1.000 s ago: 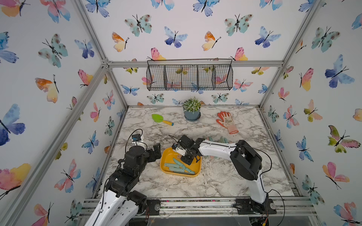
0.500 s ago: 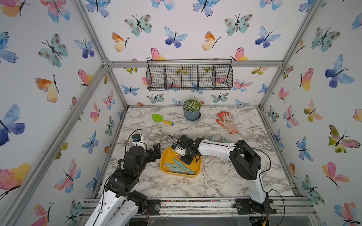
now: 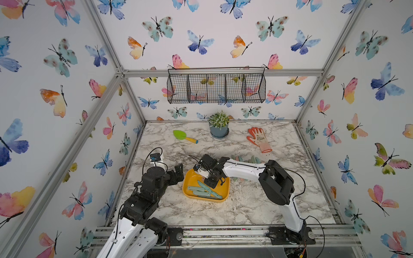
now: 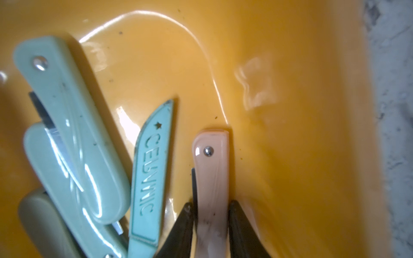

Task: Take the fruit knife out of the storage box
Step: Pick up the fruit knife from the storage box.

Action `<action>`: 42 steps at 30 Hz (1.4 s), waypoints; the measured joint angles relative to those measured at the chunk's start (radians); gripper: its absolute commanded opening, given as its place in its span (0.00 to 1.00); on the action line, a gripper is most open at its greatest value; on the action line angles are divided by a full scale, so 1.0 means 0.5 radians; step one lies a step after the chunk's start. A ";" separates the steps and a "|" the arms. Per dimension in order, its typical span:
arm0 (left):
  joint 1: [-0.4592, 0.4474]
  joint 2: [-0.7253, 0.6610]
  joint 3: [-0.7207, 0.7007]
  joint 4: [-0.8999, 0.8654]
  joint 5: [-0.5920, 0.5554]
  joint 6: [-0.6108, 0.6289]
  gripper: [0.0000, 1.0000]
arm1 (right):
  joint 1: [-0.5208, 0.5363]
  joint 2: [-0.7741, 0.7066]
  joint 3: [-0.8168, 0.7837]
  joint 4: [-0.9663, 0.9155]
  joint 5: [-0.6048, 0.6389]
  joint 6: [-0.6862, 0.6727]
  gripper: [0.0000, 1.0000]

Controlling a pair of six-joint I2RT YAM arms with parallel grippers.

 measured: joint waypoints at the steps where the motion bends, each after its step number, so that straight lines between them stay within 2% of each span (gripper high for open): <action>1: 0.000 0.000 0.000 0.000 0.000 0.000 0.99 | 0.000 0.001 0.005 -0.006 0.005 0.001 0.25; 15: 0.000 0.002 0.000 0.000 0.003 0.001 0.98 | 0.000 -0.050 0.028 -0.101 0.014 0.066 0.21; 26: 0.000 0.012 0.000 0.001 0.018 0.002 0.99 | -0.067 -0.683 -0.158 -0.027 0.027 0.211 0.19; 30: 0.000 0.011 0.000 0.002 0.025 0.002 0.98 | -0.318 -0.911 -0.348 0.011 0.056 0.298 0.19; 35: 0.000 0.012 0.000 0.005 0.060 0.006 0.98 | -0.806 -1.179 -0.658 0.057 0.117 0.367 0.19; 42: 0.000 0.063 0.000 0.027 0.176 0.032 0.98 | -1.298 -1.322 -0.961 0.123 0.130 0.379 0.19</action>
